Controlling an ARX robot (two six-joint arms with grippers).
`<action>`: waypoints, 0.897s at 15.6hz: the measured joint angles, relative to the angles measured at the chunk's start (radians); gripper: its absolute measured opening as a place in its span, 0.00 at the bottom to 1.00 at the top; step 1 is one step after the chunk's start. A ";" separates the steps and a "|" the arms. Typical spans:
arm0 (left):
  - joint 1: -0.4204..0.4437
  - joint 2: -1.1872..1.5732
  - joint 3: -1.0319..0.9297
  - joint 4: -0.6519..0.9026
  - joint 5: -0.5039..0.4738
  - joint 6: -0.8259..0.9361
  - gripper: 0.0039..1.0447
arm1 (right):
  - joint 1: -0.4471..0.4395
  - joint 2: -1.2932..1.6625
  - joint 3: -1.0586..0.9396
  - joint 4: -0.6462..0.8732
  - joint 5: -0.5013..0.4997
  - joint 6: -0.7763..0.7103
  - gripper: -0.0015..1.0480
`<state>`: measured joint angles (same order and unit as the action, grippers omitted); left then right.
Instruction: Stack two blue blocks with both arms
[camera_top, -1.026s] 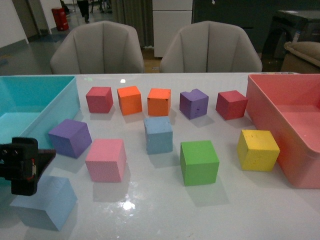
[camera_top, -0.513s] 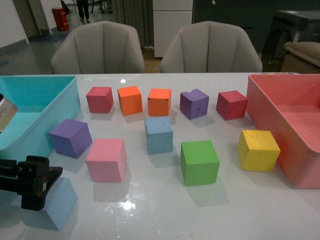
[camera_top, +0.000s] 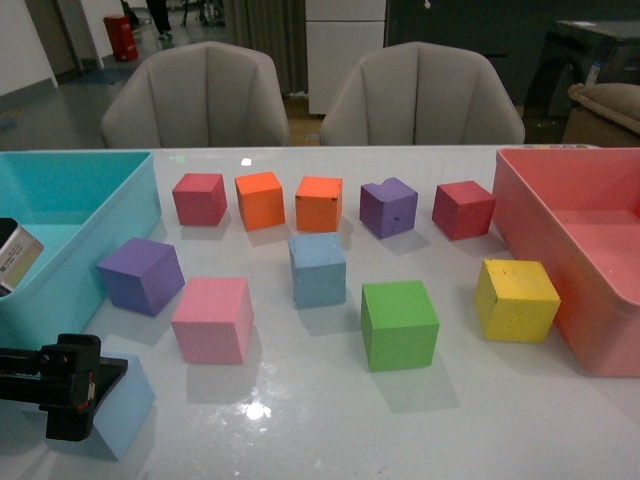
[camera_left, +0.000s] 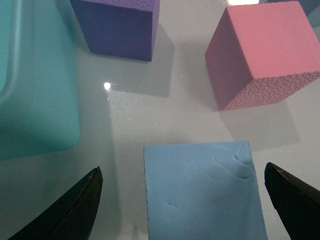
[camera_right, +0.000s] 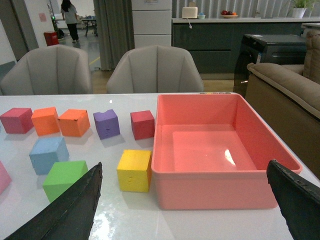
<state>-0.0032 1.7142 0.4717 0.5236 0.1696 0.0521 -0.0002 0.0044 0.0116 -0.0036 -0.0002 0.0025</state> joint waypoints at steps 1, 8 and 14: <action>0.000 0.008 0.002 0.000 0.001 -0.003 0.94 | 0.000 0.000 0.000 0.000 0.000 0.000 0.94; -0.016 0.164 0.027 0.054 -0.021 -0.025 0.94 | 0.000 0.000 0.000 0.000 0.000 0.000 0.94; -0.045 0.171 0.017 0.050 -0.048 -0.018 0.64 | 0.000 0.000 0.000 0.000 0.000 0.000 0.94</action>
<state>-0.0483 1.8847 0.4889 0.5735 0.1211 0.0341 -0.0002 0.0044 0.0116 -0.0036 -0.0002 0.0025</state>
